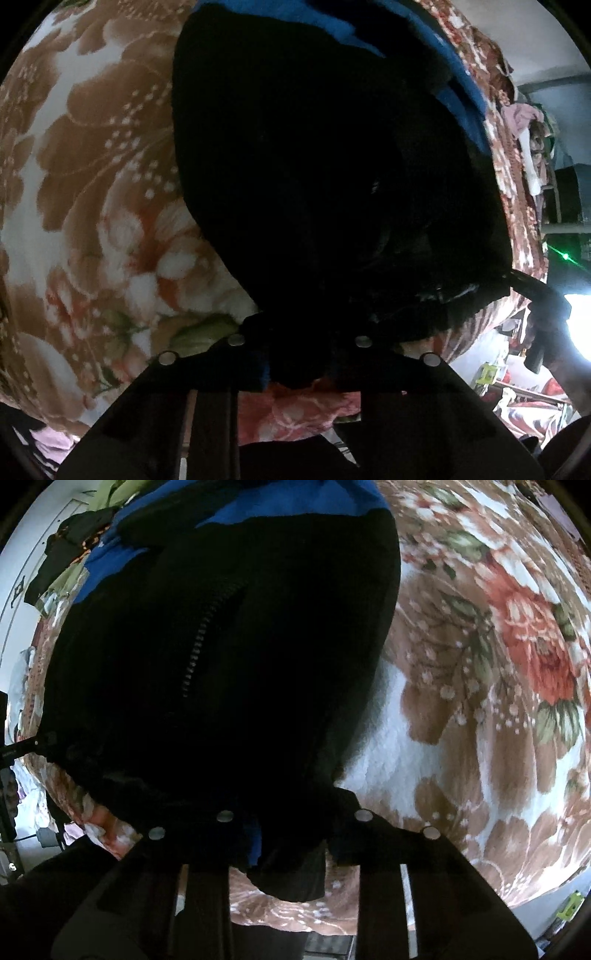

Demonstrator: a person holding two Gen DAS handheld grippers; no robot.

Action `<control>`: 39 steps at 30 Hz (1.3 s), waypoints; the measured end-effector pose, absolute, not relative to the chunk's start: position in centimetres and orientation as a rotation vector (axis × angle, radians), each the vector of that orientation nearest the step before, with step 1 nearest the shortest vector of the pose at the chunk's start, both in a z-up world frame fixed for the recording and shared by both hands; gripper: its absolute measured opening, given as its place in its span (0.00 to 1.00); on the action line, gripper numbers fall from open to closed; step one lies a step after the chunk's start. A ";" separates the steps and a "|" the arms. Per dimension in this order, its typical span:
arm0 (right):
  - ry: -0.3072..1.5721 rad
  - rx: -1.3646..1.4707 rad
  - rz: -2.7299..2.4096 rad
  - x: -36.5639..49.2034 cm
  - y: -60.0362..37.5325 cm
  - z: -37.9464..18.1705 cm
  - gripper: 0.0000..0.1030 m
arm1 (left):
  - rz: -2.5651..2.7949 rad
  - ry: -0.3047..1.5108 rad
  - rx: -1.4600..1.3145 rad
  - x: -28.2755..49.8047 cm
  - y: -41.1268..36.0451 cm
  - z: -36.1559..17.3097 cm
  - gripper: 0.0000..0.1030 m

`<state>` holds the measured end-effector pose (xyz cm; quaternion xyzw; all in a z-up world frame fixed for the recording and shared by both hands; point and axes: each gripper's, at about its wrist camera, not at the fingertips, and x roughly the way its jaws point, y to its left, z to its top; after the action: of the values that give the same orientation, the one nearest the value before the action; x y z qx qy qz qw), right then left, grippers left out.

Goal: Fold large clothes

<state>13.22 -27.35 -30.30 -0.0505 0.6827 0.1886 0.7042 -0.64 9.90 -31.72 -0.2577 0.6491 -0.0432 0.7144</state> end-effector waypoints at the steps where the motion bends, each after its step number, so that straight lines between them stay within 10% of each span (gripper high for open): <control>1: 1.515 -0.099 0.423 13.4 -27.2 -29.9 0.24 | -0.104 1.433 -0.570 -0.4 9.8 -31.4 0.18; 39: 1.014 -0.007 0.451 48.4 -19.7 -15.1 0.21 | -0.147 0.856 -0.457 33.6 21.2 -15.7 0.14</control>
<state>48.41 -19.74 -15.08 -0.0035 0.4813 0.2140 0.8501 33.63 21.16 -15.74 -0.2194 0.4109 -0.0704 0.8821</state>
